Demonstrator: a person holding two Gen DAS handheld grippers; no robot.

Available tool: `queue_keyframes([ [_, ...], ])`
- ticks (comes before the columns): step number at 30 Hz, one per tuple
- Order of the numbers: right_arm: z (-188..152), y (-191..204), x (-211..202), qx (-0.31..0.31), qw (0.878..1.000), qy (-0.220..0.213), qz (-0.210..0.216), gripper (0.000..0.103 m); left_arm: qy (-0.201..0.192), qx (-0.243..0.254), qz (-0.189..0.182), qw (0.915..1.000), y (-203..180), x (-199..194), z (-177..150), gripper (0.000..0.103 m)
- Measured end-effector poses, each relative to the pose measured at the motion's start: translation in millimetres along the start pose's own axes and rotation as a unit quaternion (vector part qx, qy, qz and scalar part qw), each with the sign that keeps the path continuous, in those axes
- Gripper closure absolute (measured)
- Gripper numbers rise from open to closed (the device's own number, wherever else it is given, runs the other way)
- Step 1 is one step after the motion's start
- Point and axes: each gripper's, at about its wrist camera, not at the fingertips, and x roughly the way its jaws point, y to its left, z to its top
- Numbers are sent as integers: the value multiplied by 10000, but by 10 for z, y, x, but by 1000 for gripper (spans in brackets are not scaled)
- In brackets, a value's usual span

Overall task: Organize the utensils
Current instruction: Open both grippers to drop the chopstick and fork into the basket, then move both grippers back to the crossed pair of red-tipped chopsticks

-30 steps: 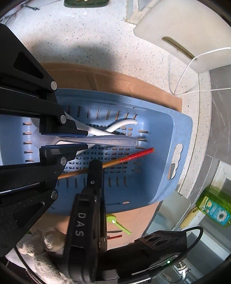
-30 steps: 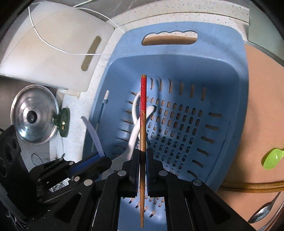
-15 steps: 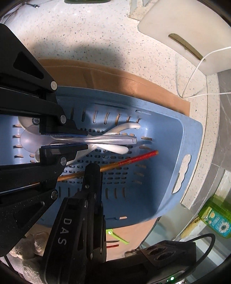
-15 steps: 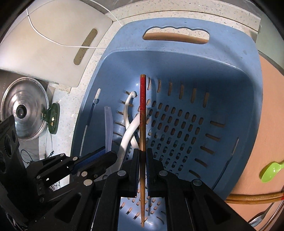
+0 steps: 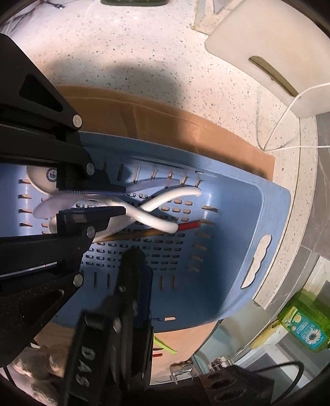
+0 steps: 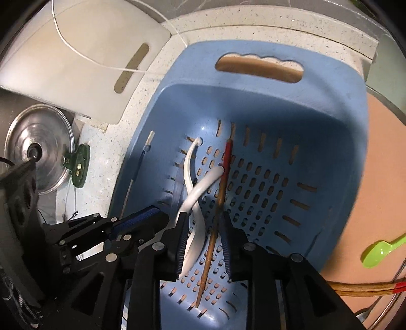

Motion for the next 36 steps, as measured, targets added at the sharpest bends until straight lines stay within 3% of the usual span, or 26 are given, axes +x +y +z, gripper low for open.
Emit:
queue_keyframes([
  [11,-211,-438,-835,-117,9974,-664,239,70,-387,43,-19,9992,-142,-379,-119,92],
  [14,-401,-651,-1189,-336,9941,-993,287,50,-567,328,-70,9978,-372,-546,-162,92],
  [19,-729,-1248,-1751,-184,9876,-1522,345,43,-652,770,-244,9946,-890,-609,-140,92],
  [23,-985,-1706,-2080,-28,9833,-1814,134,39,-557,1244,-406,9898,-1348,-534,-145,92],
  [29,-1290,-2223,-2218,161,9829,-1816,-277,39,-192,1891,-487,9806,-1993,-208,-139,92],
  [36,-1601,-2632,-2138,735,9852,-1527,-241,39,186,2362,-364,9708,-2330,88,-105,89],
])
